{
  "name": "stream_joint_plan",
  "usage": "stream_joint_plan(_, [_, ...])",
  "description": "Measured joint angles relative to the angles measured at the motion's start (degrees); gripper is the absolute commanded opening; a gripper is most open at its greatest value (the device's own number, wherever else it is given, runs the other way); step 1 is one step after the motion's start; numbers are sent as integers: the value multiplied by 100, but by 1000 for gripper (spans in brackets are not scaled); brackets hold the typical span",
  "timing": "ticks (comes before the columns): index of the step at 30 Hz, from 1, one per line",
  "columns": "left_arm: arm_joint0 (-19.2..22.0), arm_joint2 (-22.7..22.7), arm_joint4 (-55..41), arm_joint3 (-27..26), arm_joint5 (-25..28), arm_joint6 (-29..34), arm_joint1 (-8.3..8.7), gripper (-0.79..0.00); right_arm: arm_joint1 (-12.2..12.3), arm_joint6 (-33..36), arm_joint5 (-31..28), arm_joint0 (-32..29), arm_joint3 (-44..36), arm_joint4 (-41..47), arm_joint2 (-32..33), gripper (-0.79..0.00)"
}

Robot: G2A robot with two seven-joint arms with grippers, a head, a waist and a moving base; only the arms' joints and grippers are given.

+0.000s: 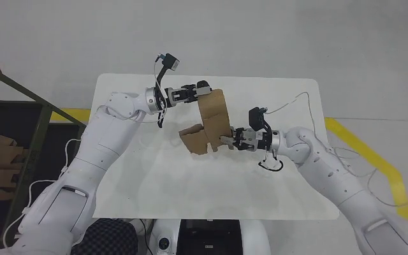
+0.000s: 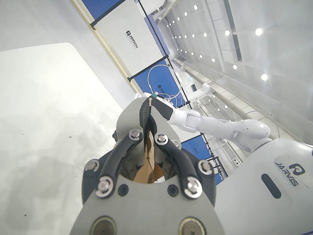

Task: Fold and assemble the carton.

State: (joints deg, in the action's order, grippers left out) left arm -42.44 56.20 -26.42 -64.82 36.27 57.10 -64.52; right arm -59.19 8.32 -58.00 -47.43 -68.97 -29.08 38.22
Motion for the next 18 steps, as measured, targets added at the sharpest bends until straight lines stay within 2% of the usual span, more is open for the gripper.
stream_joint_plan(1, [0,0,0,0,0,0,0,-785,49,53,0,-5,-51,85,-33,-776])
stream_joint_plan(4, [0,0,0,0,0,0,0,-785,198,250,0,-6,-197,433,-156,-785])
stream_joint_plan(5, [0,0,0,0,0,0,0,-573,238,323,0,3,-224,546,-192,-785])
stream_joint_plan(6, [0,0,0,0,0,0,0,-182,287,428,0,16,-250,704,-241,-785])
stream_joint_plan(7, [0,0,0,0,0,0,0,0,320,512,0,29,-268,830,-279,-785])
stream_joint_plan(18, [0,0,0,0,0,0,0,0,537,1463,0,188,-327,2351,-550,-785])
